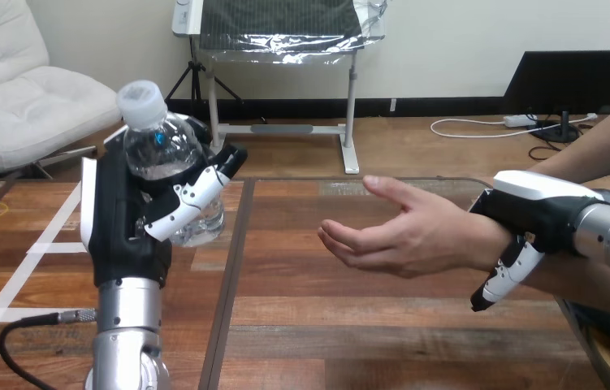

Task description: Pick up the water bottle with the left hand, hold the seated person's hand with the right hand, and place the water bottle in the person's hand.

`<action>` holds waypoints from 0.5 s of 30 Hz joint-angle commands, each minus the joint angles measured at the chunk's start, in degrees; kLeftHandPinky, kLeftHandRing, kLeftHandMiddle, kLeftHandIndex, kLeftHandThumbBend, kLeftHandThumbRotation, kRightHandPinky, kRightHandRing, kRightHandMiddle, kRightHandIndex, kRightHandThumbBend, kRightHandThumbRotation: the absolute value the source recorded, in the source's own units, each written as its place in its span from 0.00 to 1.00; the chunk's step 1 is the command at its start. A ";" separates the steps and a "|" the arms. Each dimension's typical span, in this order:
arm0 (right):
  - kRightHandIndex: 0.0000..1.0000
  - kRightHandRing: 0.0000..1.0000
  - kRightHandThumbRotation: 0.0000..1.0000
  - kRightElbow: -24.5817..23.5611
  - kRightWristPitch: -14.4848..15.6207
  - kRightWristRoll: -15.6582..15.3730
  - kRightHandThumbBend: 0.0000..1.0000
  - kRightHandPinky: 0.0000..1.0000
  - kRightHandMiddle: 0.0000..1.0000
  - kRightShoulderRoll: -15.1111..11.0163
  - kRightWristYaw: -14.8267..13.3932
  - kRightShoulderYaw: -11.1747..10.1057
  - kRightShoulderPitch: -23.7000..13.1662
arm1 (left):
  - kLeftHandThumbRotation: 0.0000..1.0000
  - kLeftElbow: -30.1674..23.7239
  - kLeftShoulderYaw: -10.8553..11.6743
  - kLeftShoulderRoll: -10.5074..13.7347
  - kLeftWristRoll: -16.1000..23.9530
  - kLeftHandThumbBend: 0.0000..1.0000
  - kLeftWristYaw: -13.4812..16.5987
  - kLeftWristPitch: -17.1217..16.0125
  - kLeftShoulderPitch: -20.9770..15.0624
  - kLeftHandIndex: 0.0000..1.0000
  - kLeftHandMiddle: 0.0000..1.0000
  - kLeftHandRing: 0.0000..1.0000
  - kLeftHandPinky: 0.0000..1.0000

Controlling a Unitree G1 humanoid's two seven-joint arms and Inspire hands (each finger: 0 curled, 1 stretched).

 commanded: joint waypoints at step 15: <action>0.43 0.32 0.08 -0.12 -0.55 0.00 0.88 0.24 0.41 -1.87 -1.16 -1.97 -5.61 | 0.00 7.46 -2.18 -1.98 0.38 0.57 -0.52 -4.75 -9.45 0.38 0.32 0.26 0.21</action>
